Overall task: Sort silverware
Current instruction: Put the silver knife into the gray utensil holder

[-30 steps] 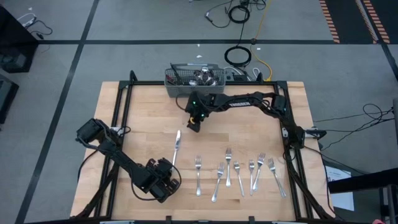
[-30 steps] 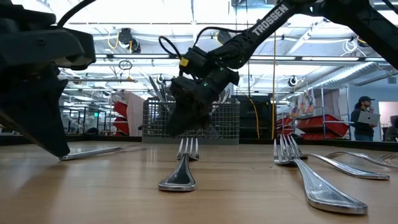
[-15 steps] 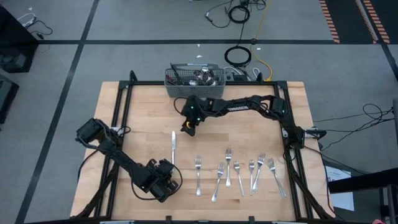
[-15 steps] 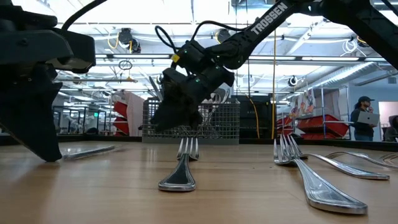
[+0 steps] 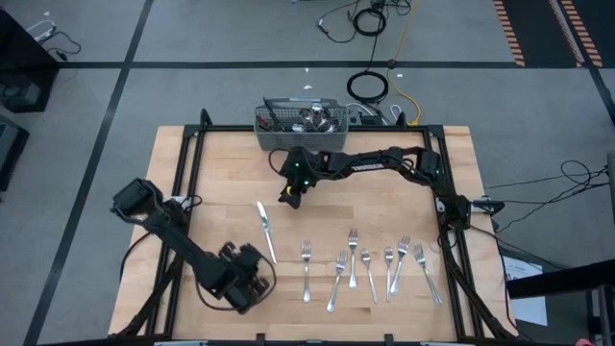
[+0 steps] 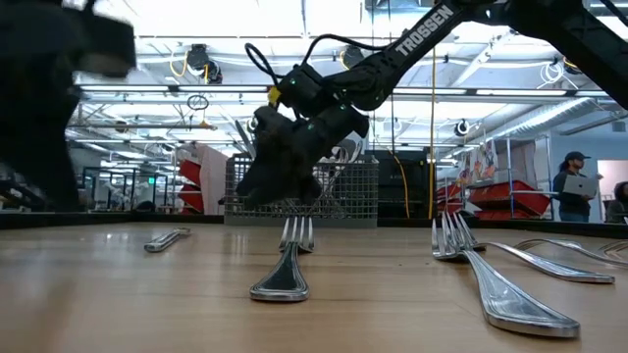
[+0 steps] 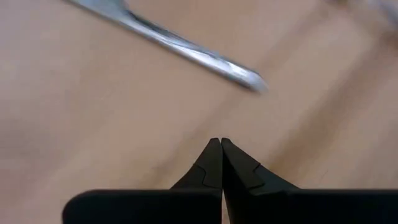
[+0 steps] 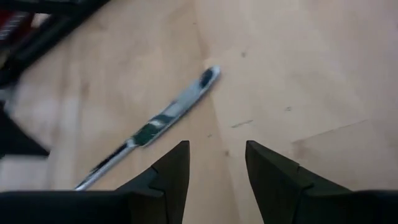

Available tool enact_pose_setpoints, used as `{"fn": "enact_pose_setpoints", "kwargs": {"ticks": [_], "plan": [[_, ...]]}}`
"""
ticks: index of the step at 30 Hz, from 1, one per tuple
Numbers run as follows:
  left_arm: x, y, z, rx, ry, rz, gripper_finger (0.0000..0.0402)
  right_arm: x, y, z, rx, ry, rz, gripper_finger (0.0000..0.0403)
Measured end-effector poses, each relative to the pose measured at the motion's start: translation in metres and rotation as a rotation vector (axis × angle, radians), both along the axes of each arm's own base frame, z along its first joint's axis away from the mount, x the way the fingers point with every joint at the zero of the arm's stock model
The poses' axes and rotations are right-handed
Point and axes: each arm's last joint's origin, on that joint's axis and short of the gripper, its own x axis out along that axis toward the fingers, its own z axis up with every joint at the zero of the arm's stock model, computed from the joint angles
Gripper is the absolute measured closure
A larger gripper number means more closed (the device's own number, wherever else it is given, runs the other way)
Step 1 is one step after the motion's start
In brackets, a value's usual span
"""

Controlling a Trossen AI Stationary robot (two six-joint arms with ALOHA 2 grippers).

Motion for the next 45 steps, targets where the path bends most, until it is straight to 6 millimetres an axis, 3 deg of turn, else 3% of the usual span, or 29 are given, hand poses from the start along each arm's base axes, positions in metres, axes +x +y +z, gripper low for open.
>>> {"fn": "enact_pose_setpoints", "kwargs": {"ticks": [4, 8, 12, 17, 23, 27, 31, 38, 41, 45], "plan": [[-0.014, 0.026, 0.028, 0.151, -0.016, 0.118, 0.0401, 0.0, 0.007, 0.0, 0.077, 0.002, 0.074, 0.0259], [-0.022, 0.052, 0.054, 0.209, -0.094, 0.196, 0.0401, 0.001, 0.034, -0.004, 0.049, 0.042, 0.155, 0.027], [-0.021, 0.07, 0.048, 0.195, -0.088, 0.129, 0.0401, 0.006, 0.061, -0.003, 0.019, 0.02, 0.224, 0.0277], [-0.015, 0.068, 0.013, -0.007, -0.07, -0.166, 0.0401, 0.003, 0.062, 0.011, 0.018, 0.023, 0.187, 0.0301], [-0.023, 0.072, -0.019, -0.056, -0.106, -0.212, 0.0401, -0.008, 0.059, 0.044, -0.066, 0.036, 0.105, 0.0393], [-0.025, 0.074, -0.024, -0.044, -0.127, -0.23, 0.0401, -0.019, 0.058, 0.075, -0.134, 0.011, 0.035, 0.0399], [-0.02, 0.079, -0.027, -0.039, -0.174, -0.249, 0.0401, -0.034, 0.058, 0.12, -0.189, -0.079, -0.022, 0.0401], [-0.001, 0.092, -0.038, -0.071, -0.219, -0.292, 0.0401, -0.074, 0.061, 0.188, -0.278, -0.183, -0.124, 0.0402], [0.008, 0.099, -0.04, -0.087, -0.257, -0.283, 0.0401, -0.092, 0.064, 0.207, -0.32, -0.182, -0.16, 0.0402], [0.021, 0.118, -0.038, -0.04, -0.318, -0.223, 0.0401, -0.112, 0.072, 0.218, -0.372, -0.115, -0.202, 0.0402]]}}
